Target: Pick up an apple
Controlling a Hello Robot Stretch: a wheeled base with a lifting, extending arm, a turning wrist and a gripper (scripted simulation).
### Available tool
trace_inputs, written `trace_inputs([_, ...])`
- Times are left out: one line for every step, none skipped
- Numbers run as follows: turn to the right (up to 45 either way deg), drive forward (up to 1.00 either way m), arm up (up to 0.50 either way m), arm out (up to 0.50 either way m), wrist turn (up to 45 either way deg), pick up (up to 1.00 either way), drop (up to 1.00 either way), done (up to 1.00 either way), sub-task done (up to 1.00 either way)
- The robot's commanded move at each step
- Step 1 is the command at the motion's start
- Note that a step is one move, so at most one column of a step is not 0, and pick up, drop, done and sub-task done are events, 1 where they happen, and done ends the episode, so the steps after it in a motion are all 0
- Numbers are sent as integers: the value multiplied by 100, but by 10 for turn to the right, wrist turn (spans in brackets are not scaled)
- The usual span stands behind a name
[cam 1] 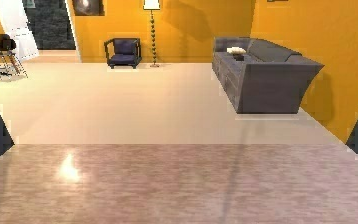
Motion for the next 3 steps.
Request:
trace_inputs([0,0,50,0,0,0,0,0,0])
trace_inputs([0,0,38,0,0,0,0,0,0])
trace_inputs([0,0,0,50,0,0,0,0,0])
